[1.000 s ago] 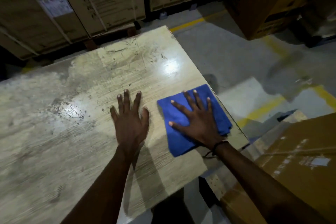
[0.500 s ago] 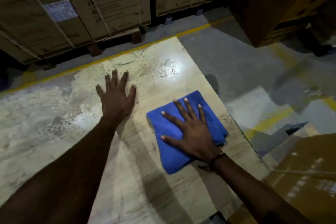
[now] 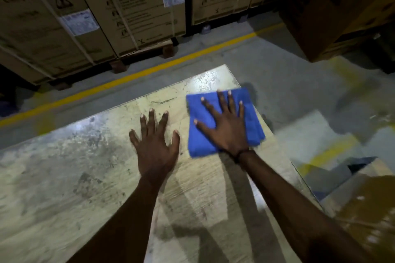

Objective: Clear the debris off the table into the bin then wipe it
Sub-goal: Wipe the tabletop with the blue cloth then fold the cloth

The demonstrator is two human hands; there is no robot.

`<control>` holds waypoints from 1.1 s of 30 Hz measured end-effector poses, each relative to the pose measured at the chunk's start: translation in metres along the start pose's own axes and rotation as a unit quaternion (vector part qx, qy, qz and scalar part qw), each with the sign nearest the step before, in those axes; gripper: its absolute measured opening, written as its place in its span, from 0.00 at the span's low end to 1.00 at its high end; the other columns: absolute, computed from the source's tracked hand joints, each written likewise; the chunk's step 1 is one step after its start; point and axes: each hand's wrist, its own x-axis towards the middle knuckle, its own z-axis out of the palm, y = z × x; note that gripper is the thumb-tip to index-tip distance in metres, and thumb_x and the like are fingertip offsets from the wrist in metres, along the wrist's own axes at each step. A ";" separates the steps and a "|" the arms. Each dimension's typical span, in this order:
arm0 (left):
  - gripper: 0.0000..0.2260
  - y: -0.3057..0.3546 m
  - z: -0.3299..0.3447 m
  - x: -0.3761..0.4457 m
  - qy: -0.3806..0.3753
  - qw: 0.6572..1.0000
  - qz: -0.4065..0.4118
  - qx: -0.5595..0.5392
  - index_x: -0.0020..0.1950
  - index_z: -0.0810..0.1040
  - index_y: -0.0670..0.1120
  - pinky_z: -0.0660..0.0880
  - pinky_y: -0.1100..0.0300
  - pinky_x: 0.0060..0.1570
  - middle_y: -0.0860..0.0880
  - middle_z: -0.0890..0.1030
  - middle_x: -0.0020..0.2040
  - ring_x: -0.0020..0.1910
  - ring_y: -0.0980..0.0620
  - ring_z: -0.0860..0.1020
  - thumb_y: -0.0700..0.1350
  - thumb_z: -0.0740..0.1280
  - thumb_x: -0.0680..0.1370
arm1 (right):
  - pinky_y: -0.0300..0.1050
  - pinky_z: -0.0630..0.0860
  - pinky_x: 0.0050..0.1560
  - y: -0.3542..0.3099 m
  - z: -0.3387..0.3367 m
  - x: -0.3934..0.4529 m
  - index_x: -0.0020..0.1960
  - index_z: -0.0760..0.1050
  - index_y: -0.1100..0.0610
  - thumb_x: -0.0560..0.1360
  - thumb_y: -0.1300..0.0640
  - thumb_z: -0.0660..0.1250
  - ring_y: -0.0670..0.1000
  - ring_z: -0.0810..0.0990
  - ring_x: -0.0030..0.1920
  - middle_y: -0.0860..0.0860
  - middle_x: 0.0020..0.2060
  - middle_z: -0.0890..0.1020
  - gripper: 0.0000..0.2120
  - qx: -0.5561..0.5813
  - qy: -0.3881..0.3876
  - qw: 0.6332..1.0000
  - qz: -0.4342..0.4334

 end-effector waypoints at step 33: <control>0.30 0.001 0.000 0.002 -0.022 0.999 -0.015 0.020 0.85 0.56 0.59 0.43 0.33 0.80 0.54 0.45 0.87 0.85 0.50 0.42 0.63 0.55 0.82 | 0.71 0.46 0.79 -0.026 0.008 0.023 0.82 0.55 0.33 0.77 0.22 0.52 0.55 0.44 0.85 0.47 0.85 0.50 0.36 0.001 0.018 0.999 -0.039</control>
